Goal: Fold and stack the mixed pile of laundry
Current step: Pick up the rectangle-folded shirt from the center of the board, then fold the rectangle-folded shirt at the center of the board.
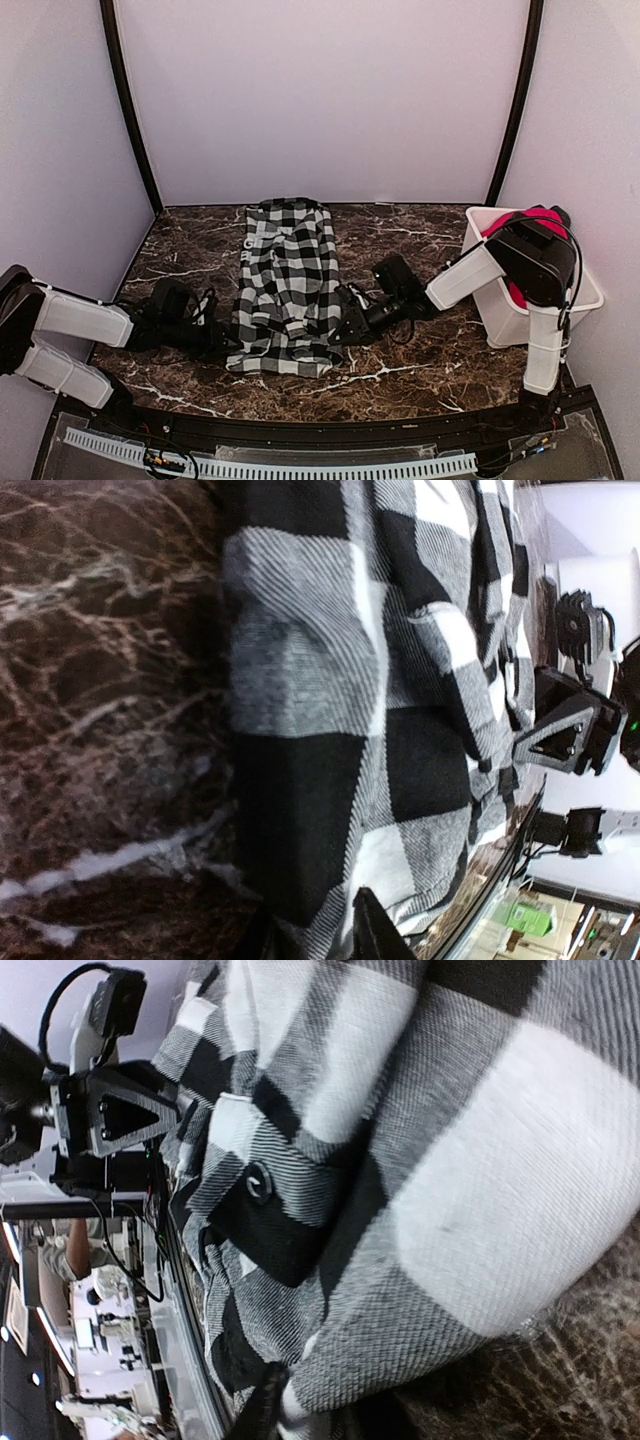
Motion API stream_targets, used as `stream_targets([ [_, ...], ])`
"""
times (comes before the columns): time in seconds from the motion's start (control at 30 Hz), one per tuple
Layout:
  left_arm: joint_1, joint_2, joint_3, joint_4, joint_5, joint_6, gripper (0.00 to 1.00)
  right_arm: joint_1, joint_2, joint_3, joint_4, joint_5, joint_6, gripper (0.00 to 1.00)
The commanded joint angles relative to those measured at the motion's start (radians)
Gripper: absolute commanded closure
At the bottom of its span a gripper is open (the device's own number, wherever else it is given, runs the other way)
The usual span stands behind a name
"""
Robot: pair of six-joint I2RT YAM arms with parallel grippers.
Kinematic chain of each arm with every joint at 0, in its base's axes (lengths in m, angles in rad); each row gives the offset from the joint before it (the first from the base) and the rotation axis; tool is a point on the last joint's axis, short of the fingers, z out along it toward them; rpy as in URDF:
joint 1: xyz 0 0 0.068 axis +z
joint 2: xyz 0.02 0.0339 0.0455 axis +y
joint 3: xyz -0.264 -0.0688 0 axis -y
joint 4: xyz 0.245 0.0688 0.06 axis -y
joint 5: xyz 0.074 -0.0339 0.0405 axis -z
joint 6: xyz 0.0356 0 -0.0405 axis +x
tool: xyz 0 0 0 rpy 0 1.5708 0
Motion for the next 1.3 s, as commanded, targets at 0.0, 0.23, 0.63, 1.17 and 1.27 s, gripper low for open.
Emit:
stream_targets([
  [0.0, -0.039, 0.007, -0.044, 0.013, 0.016, -0.028, 0.83, 0.029, 0.014, -0.038, -0.01, 0.024, 0.022, 0.91],
  [0.23, -0.125, -0.152, -0.081, -0.072, -0.016, -0.096, 1.0, 0.068, -0.097, -0.142, 0.014, 0.044, 0.057, 1.0],
  [0.63, -0.176, -0.41, 0.003, -0.275, -0.081, -0.076, 1.0, 0.113, -0.214, -0.025, -0.178, 0.142, -0.052, 1.0],
  [1.17, -0.077, -0.114, 0.32, -0.225, -0.105, 0.091, 1.0, -0.013, -0.249, 0.206, -0.347, 0.16, -0.199, 1.0],
  [1.27, -0.018, -0.042, 0.396, -0.179, -0.086, 0.142, 1.0, -0.066, -0.191, 0.293, -0.366, 0.149, -0.238, 1.0],
])
